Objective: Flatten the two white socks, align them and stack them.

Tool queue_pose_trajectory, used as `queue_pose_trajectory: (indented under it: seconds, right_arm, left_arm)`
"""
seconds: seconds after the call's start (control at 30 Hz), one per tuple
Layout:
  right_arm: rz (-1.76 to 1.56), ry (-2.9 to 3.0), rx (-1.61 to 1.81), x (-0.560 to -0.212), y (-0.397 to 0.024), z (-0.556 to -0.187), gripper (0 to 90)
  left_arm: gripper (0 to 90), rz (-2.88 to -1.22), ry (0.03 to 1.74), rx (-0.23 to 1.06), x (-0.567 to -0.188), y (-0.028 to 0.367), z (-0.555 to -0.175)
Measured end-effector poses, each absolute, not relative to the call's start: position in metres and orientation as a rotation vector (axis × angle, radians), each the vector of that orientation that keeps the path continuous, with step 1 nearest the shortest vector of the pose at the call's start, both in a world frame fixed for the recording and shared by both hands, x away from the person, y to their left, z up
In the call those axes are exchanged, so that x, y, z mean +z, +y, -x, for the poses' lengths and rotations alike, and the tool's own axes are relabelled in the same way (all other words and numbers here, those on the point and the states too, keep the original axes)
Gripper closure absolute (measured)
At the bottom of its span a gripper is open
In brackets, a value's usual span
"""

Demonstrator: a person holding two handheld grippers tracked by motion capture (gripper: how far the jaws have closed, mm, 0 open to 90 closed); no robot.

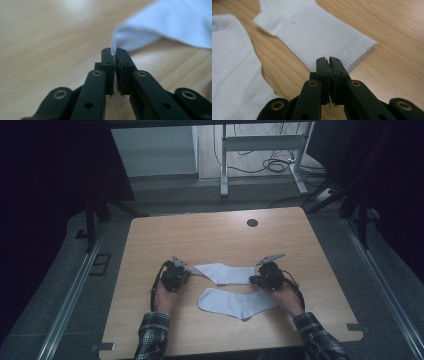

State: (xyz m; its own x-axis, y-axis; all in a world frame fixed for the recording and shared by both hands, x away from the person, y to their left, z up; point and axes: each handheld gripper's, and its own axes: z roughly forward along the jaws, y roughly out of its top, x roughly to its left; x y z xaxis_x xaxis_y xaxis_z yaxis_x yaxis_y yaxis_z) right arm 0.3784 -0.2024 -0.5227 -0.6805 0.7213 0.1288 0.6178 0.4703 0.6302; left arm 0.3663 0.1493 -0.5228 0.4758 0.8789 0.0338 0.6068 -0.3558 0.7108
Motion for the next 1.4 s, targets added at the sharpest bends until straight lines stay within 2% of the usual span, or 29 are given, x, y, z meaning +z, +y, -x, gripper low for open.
queue_pose_trajectory:
  seconds: [0.1,0.13,0.2,0.3,0.43,0.77,0.93,1.03,1.1,1.13,1.2,1.33,1.4]
  right_arm:
    - [-1.18,2.556,1.001,-0.522,-0.21,-0.378,84.8]
    - [-1.183,2.556,1.0,-0.522,-0.211,-0.378,84.7]
    - [-1.183,2.557,0.986,-0.522,-0.214,-0.378,84.2]
    - [-1.189,2.551,0.957,-0.52,-0.22,-0.379,83.3]
    - [-1.195,2.538,0.934,-0.516,-0.225,-0.381,81.2]
    - [-1.202,2.532,0.947,-0.52,-0.216,-0.385,79.1]
    - [-1.189,2.538,0.962,-0.522,-0.215,-0.384,77.7]
    - [-1.189,2.542,0.97,-0.523,-0.217,-0.383,76.9]
    - [-1.19,2.545,0.978,-0.523,-0.218,-0.382,76.1]
    - [-1.186,2.546,0.981,-0.523,-0.219,-0.382,76.0]
    - [-1.192,2.544,0.988,-0.524,-0.22,-0.381,76.1]
    - [-1.201,2.544,0.975,-0.524,-0.22,-0.38,84.2]
    - [-1.197,2.541,0.975,-0.524,-0.221,-0.379,88.2]
  left_arm:
    - [83.6,-2.077,1.23,0.554,-0.516,0.153,-0.365]
    - [80.6,-2.09,1.238,0.577,-0.515,0.152,-0.365]
    - [68.4,-2.108,1.269,0.579,-0.515,0.154,-0.366]
    - [61.2,-2.074,1.331,0.574,-0.514,0.16,-0.367]
    - [50.9,-1.994,1.313,0.521,-0.509,0.16,-0.369]
    - [47.6,-1.913,1.298,0.386,-0.511,0.127,-0.395]
    - [45.6,-2.094,1.249,0.344,-0.523,0.11,-0.396]
    - [42.0,-2.135,1.231,0.31,-0.531,0.107,-0.392]
    - [39.9,-2.169,1.192,0.345,-0.534,0.104,-0.387]
    - [40.8,-2.183,1.183,0.376,-0.534,0.102,-0.385]
    - [48.6,-2.188,1.167,0.379,-0.533,0.101,-0.383]
    - [82.3,-2.204,1.142,0.382,-0.531,0.1,-0.381]
    - [83.8,-2.161,1.117,0.5,-0.521,0.102,-0.376]
